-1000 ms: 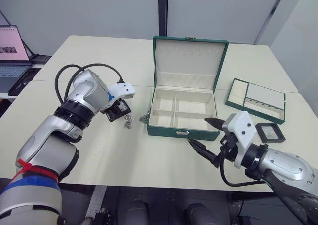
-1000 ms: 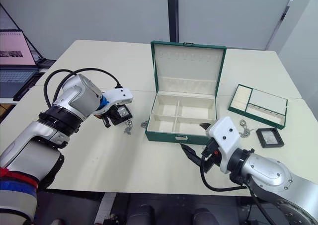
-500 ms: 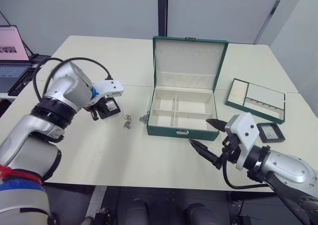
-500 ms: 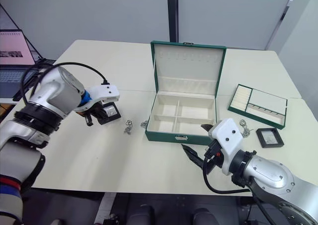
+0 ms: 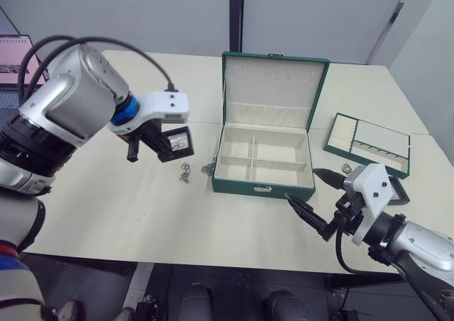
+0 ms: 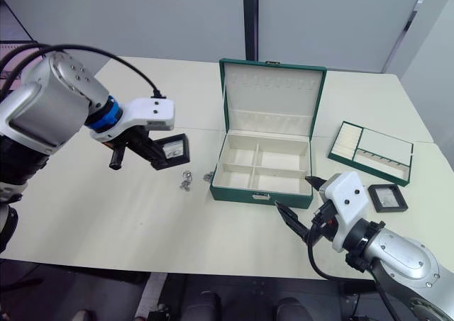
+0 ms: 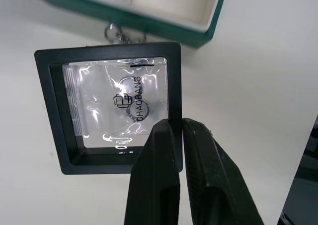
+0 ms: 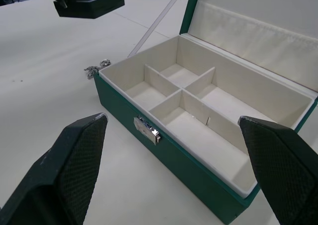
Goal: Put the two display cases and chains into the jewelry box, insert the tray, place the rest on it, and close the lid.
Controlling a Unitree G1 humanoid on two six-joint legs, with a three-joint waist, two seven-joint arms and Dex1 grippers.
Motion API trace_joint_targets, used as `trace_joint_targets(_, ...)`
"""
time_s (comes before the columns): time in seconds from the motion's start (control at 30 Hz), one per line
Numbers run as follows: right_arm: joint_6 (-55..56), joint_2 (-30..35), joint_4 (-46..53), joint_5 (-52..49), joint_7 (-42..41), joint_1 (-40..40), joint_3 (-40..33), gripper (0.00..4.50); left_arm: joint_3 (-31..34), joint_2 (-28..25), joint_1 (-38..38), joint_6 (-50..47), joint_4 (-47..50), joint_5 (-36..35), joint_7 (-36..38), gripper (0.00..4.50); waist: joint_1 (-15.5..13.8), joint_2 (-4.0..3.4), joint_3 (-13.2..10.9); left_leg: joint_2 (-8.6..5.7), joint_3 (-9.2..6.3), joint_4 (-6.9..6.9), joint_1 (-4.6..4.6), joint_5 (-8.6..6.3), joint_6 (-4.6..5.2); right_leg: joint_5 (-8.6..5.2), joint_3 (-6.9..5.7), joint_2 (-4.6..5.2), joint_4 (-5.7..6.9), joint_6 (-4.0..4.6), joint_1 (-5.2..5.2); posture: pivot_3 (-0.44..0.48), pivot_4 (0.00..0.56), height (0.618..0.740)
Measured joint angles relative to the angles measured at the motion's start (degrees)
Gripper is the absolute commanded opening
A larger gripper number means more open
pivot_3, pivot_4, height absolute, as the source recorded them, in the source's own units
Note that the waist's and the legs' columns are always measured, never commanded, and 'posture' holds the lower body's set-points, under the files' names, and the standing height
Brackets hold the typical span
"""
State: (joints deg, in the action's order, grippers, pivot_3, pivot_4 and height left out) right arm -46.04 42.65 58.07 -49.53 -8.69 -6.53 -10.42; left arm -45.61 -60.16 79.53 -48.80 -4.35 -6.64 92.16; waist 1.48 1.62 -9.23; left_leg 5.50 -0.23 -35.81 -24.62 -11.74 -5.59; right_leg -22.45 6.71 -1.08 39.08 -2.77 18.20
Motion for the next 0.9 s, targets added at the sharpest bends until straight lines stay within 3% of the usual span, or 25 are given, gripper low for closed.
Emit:
trace_joint_targets(0.2,3.3,0.0,0.0,1.6,0.3,-5.4,-1.0,4.50,-0.2,9.8,3.6,-0.6,-2.2,-1.7,0.0,0.04,-0.1,-0.05,0.0,-0.03,-0.01,-0.07,-0.02,0.00,0.00,0.00,0.00,0.00,0.00,0.00,-0.03,0.000,0.150,0.740)
trace_joint_targets(0.5,8.3,0.1,0.0,4.1,3.3,-12.4,-2.1,4.50,0.5,29.9,4.0,1.7,-16.0,4.1,-6.2,0.04,-0.1,-0.11,0.0,-0.07,0.00,-0.09,-0.09,0.00,0.01,0.00,0.04,0.01,-0.02,0.00,-0.01,0.000,0.150,0.740)
trace_joint_targets(0.9,10.8,0.1,0.0,5.0,5.1,-16.9,-5.0,4.50,2.7,44.3,5.3,13.8,-35.2,10.3,-13.6,0.04,0.0,-0.22,0.1,-0.15,0.01,-0.10,-0.12,-0.01,0.02,0.01,0.10,0.01,-0.03,-0.01,-0.01,0.000,0.150,0.740)
